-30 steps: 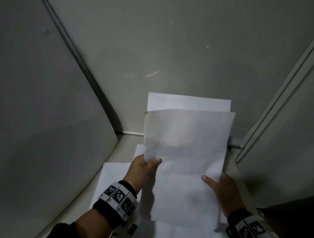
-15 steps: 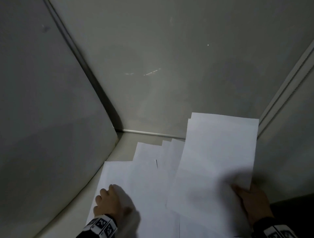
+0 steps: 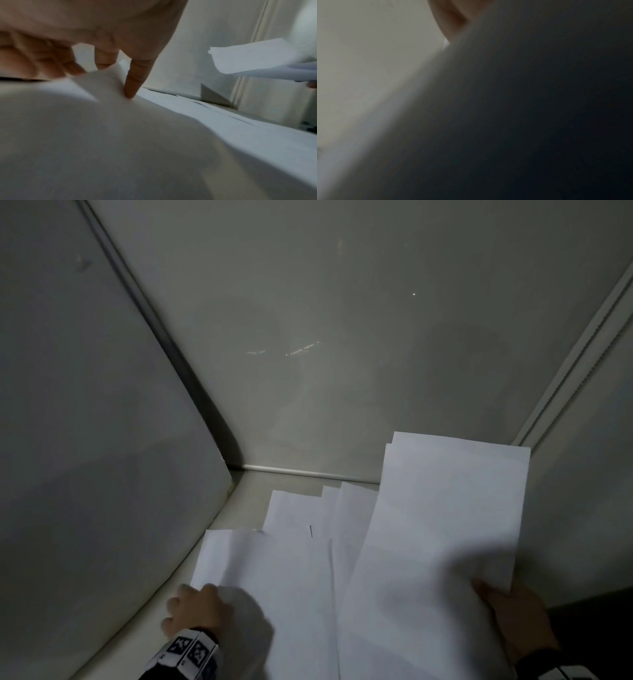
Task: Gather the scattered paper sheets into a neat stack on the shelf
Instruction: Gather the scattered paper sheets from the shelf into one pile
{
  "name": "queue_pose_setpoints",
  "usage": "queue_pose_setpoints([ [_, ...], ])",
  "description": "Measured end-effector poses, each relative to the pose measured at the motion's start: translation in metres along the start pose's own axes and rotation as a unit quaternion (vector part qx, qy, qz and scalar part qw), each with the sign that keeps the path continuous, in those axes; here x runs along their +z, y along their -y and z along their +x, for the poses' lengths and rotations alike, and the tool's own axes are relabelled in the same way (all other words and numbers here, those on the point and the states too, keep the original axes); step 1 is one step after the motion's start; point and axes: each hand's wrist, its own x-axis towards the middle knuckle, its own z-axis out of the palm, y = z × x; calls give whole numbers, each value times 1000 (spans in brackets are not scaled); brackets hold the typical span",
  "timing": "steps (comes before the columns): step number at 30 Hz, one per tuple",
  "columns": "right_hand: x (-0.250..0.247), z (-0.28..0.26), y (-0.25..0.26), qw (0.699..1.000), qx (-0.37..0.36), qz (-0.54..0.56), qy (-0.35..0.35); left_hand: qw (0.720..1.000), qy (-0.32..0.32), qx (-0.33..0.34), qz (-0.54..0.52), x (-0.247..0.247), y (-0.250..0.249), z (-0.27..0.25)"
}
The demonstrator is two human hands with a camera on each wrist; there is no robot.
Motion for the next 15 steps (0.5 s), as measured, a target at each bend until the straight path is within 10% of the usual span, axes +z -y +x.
queue_pose_setpoints([
  [15, 21, 16, -22, 993, -102, -34, 50, 994, -4, -10, -106, 0, 28, 17],
])
